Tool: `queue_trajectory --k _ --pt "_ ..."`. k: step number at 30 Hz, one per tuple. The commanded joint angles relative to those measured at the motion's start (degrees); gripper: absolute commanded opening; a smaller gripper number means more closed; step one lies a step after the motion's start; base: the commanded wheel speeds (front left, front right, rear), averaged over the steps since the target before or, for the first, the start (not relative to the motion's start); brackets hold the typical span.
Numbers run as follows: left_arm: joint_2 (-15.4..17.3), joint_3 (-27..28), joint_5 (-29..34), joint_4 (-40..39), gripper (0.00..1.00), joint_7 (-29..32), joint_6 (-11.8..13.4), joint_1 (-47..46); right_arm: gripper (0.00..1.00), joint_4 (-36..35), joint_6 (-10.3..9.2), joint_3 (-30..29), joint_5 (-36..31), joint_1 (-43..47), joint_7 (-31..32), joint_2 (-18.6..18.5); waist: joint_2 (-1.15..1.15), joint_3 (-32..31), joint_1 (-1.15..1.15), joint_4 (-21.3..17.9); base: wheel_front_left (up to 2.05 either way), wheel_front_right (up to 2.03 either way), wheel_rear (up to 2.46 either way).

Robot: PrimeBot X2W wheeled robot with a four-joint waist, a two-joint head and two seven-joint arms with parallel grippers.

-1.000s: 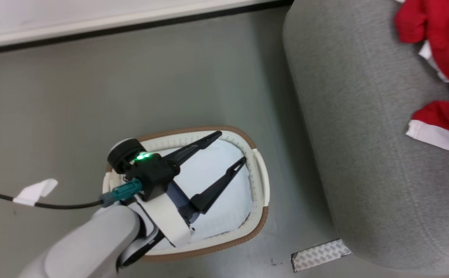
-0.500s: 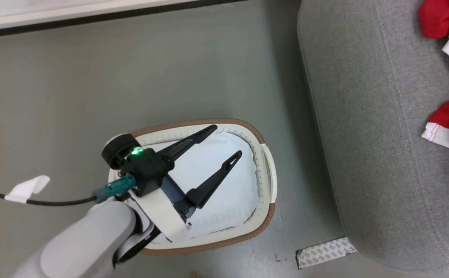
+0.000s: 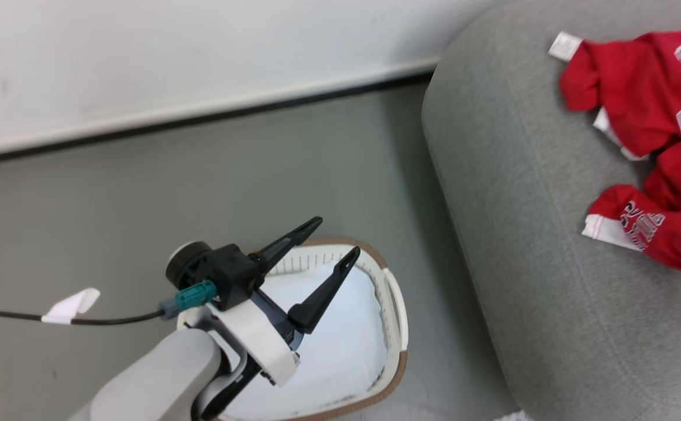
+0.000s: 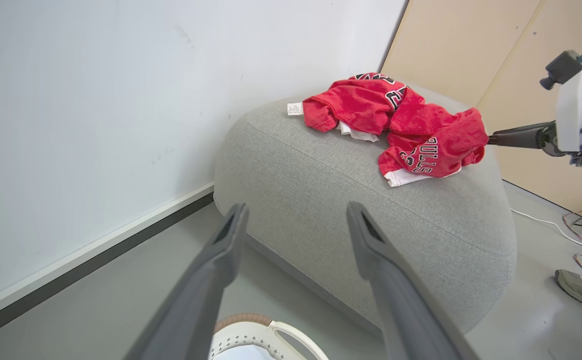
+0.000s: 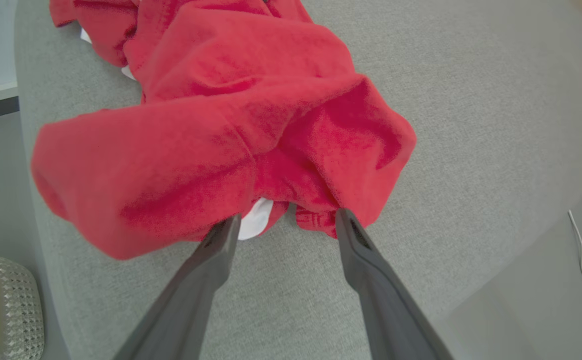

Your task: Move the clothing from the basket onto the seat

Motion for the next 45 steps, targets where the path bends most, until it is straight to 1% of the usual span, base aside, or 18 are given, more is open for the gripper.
queue_trajectory --k 1,5,6,7,12,14,16,18,22,26,29,32,34,36,41,45 --pt "-0.46 0.50 -0.35 0.62 1.00 -0.35 0.27 1.26 1.00 -1.23 -0.14 0.39 0.87 1.81 1.14 -1.12 0.00 -4.71 0.00 -0.69 0.00 0.00 0.00" --pt "-2.01 2.45 -1.50 2.60 1.00 -0.35 1.06 3.43 1.00 -7.64 -0.14 1.48 3.24 5.64 4.55 -3.80 0.00 -9.48 0.00 -0.33 0.00 0.00 0.00" --pt "-2.88 3.98 -2.15 2.97 1.00 -0.41 1.56 4.45 1.00 -11.14 -0.14 1.76 4.20 7.20 4.98 -4.82 0.00 -11.54 0.00 0.20 0.00 0.00 0.00" --pt "-3.20 4.87 -2.53 3.25 1.00 -0.41 1.99 5.18 1.00 -12.84 -0.14 2.04 4.61 7.71 4.86 -5.09 0.00 -12.49 0.00 0.51 0.00 0.00 0.00" --pt "-4.46 10.57 -3.07 3.69 1.00 -0.40 3.42 8.61 1.00 -19.43 -0.14 3.69 5.51 8.59 1.83 -5.58 0.00 -17.25 0.00 2.90 0.00 0.00 0.00" --pt "-4.69 13.51 -3.10 3.66 1.00 -0.40 3.94 10.25 1.00 -20.89 -0.14 4.69 5.65 8.48 -0.56 -5.00 0.00 -18.96 0.00 4.10 0.00 0.00 0.00" --pt "-4.69 16.60 -3.07 3.49 1.00 -0.41 4.37 12.27 1.00 -21.50 -0.14 6.10 5.93 7.74 -4.00 -3.54 0.00 -20.52 0.00 5.13 0.00 0.00 0.00" --pt "-4.61 20.24 -3.19 2.75 1.00 -0.41 4.93 14.03 1.00 -21.09 -0.14 8.67 6.56 7.49 -7.39 -2.11 0.00 -21.39 0.00 6.19 0.00 0.00 0.00" --pt "-4.53 27.20 -1.24 2.20 1.00 -0.41 6.71 18.62 1.00 -18.80 -0.14 13.35 6.08 7.19 -14.56 1.01 0.00 -22.55 0.00 8.54 0.00 0.00 0.00" --pt "-5.88 33.95 0.84 2.10 1.00 -0.42 8.28 22.79 1.00 -15.75 -0.14 16.43 5.54 8.11 -21.14 4.05 0.00 -23.20 0.00 10.63 0.00 0.00 0.00" --pt "-7.49 37.43 2.21 2.57 1.00 -0.42 7.80 26.02 1.00 -13.58 -0.14 17.68 4.85 9.59 -26.01 6.09 0.00 -23.57 0.00 11.99 0.00 0.00 0.00" --pt "-9.29 40.01 2.17 3.61 1.00 -0.42 6.41 28.70 1.00 -11.45 -0.14 18.28 4.70 10.39 -30.90 7.82 0.00 -23.73 0.00 12.72 0.00 0.00 0.00" --pt "-10.08 41.57 3.38 4.35 1.00 -0.42 5.45 30.16 1.00 -9.61 -0.14 19.29 4.06 11.24 -34.34 8.94 0.00 -23.89 0.00 12.98 0.00 0.00 0.00" --pt "-10.91 43.25 5.04 5.09 1.00 -0.42 4.99 31.24 1.00 -7.99 -0.14 20.20 3.98 11.85 -36.87 10.33 0.00 -23.96 0.00 13.28 0.00 0.00 0.00" --pt "-13.64 47.05 10.84 5.18 1.00 -0.42 5.01 33.56 1.00 -4.62 -0.14 22.31 3.43 13.71 -39.12 12.84 0.00 -24.16 0.00 14.00 0.00 0.00 0.00" --pt "-15.82 49.74 14.70 5.49 1.00 -0.42 4.00 35.22 1.00 -3.47 -0.14 23.54 2.33 12.97 -39.37 14.74 0.00 -24.09 0.00 13.75 0.00 0.00 0.00"
